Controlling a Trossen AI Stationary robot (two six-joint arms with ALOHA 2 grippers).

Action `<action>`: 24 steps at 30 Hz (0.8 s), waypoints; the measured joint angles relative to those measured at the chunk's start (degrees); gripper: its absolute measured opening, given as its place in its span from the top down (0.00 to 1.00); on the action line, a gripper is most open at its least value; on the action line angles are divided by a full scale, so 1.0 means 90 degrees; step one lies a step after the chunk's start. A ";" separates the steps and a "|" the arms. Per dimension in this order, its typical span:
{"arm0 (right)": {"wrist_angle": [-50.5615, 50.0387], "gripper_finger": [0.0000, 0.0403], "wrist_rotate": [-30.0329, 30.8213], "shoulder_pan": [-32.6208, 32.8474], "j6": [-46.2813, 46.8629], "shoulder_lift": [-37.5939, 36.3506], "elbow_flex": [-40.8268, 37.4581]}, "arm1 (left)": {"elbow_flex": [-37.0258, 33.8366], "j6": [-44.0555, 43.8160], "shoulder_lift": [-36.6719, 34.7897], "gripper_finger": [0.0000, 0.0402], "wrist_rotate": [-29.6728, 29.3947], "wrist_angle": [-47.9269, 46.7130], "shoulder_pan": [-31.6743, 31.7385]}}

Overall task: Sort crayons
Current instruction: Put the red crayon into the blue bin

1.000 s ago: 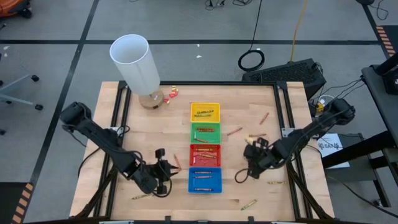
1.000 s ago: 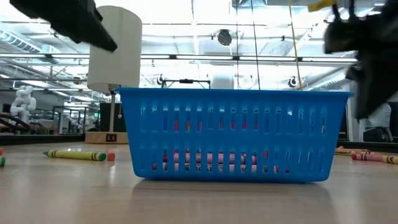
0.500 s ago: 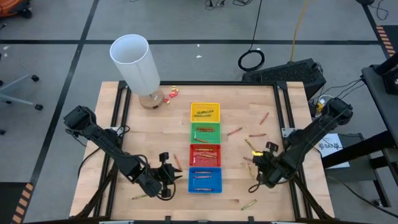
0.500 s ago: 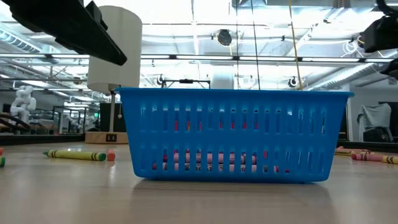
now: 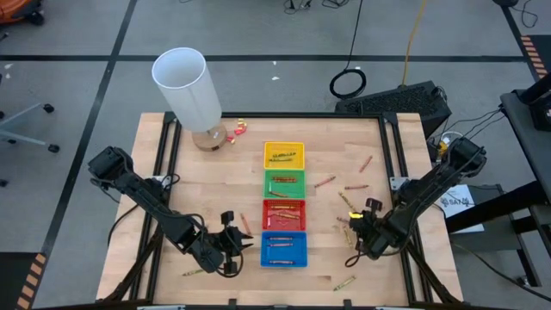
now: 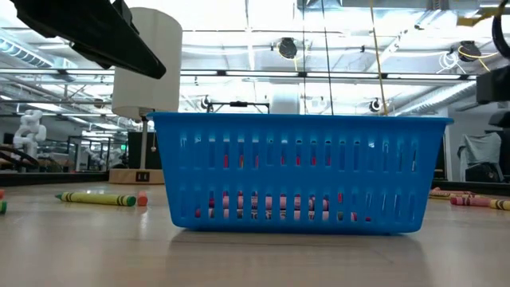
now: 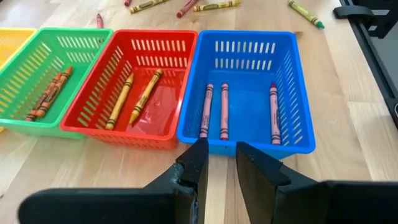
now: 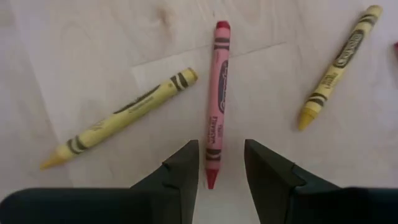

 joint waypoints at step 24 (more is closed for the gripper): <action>0.0506 0.99 0.0255 0.0007 -0.0005 -0.0041 -0.0289 | 0.0000 0.0000 0.0000 0.79 0.0000 0.0019 0.0000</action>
